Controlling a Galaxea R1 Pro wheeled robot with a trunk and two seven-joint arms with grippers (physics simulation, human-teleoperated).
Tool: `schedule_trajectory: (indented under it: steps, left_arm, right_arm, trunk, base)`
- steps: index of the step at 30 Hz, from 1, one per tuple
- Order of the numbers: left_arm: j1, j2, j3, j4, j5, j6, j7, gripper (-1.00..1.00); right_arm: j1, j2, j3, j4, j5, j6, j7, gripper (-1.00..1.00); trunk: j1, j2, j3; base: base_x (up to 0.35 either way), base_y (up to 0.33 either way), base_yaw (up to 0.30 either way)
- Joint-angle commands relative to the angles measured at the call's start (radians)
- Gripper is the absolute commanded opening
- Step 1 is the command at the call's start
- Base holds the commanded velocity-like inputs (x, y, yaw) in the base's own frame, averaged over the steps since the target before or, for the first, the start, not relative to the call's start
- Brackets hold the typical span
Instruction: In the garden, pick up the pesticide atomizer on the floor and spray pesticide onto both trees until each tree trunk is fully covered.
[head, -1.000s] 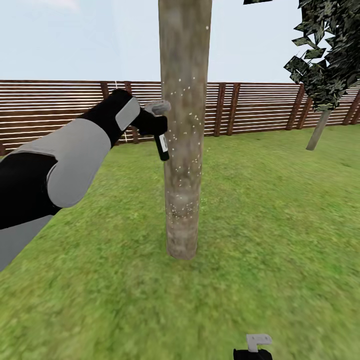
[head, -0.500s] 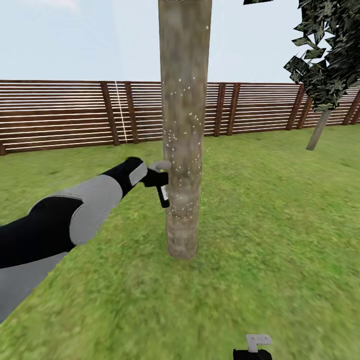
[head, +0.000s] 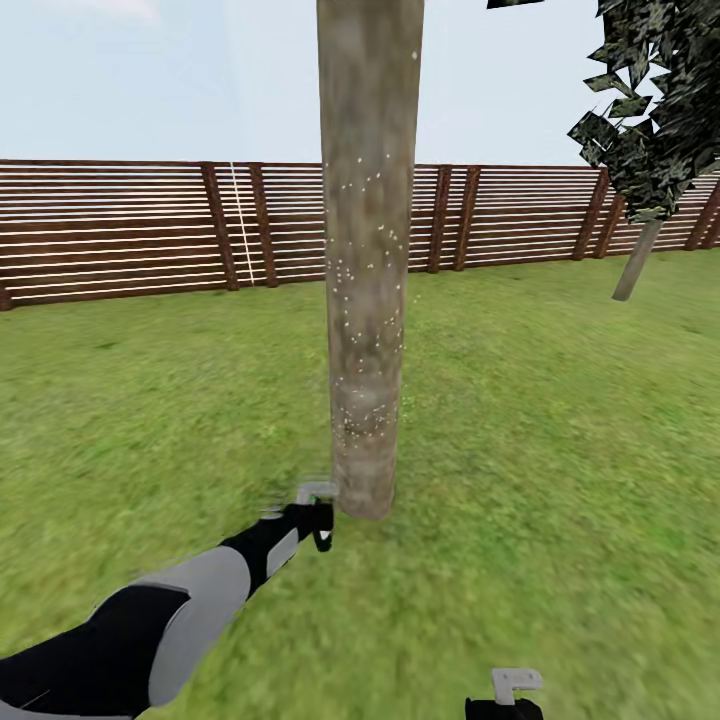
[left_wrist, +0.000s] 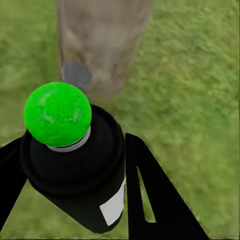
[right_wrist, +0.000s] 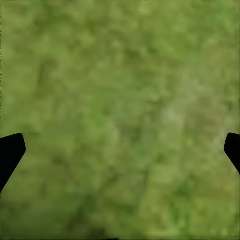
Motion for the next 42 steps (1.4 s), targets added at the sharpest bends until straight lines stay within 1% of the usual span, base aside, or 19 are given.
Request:
schedule_trajectory:
  steps: [1,2,4,16,27,31,37,42]
  left_arm:
    - [0.018,0.0,-0.005,-0.001,0.005,-0.008,-0.002,-1.0]
    - [0.038,0.0,-0.005,-0.001,0.0,-0.017,-0.003,-1.0]
    - [0.047,0.0,-0.005,-0.002,-0.002,-0.021,-0.004,-1.0]
    - [0.053,0.0,-0.005,-0.002,-0.004,-0.021,-0.004,-1.0]
    - [0.053,0.0,-0.005,-0.002,-0.004,-0.021,-0.004,-1.0]
    - [0.053,0.0,-0.005,-0.002,-0.004,-0.021,-0.004,-1.0]
    - [0.053,0.0,-0.005,-0.002,-0.004,-0.018,-0.004,-1.0]
    - [0.053,0.0,-0.005,-0.002,-0.004,-0.017,-0.004,-1.0]
  right_arm:
    - [-0.002,0.0,0.002,0.004,0.002,-0.007,-0.004,1.0]
    - [-0.002,0.001,0.002,0.005,0.002,-0.007,-0.004,1.0]
    - [-0.002,0.001,0.002,0.005,0.002,-0.007,-0.004,1.0]
    - [-0.002,0.008,0.002,0.005,0.001,-0.007,-0.004,1.0]
    - [-0.002,0.008,0.002,0.005,0.001,-0.007,-0.004,1.0]
    - [-0.002,0.008,0.002,0.005,0.001,-0.007,-0.004,1.0]
    - [-0.002,0.008,0.002,0.005,0.001,-0.007,-0.004,1.0]
    - [-0.002,0.008,0.002,0.005,0.001,-0.007,-0.004,1.0]
  trunk:
    - [0.0,-0.001,-0.001]
    - [0.0,-0.001,-0.001]
    - [0.0,-0.001,-0.001]
    - [0.0,-0.001,-0.001]
    - [0.0,-0.001,-0.001]
    - [0.0,-0.001,-0.001]
    - [0.0,-0.001,-0.001]
    - [0.0,-0.001,-0.001]
  base:
    - [0.0,0.042,0.0]
    - [0.0,0.147,0.0]
    - [0.016,0.231,0.0]
    - [0.133,0.32,-0.015]
    - [0.169,0.334,-0.263]
    - [0.033,0.349,-0.272]
    - [0.002,0.35,-0.1]
    - [0.0,0.35,-0.263]
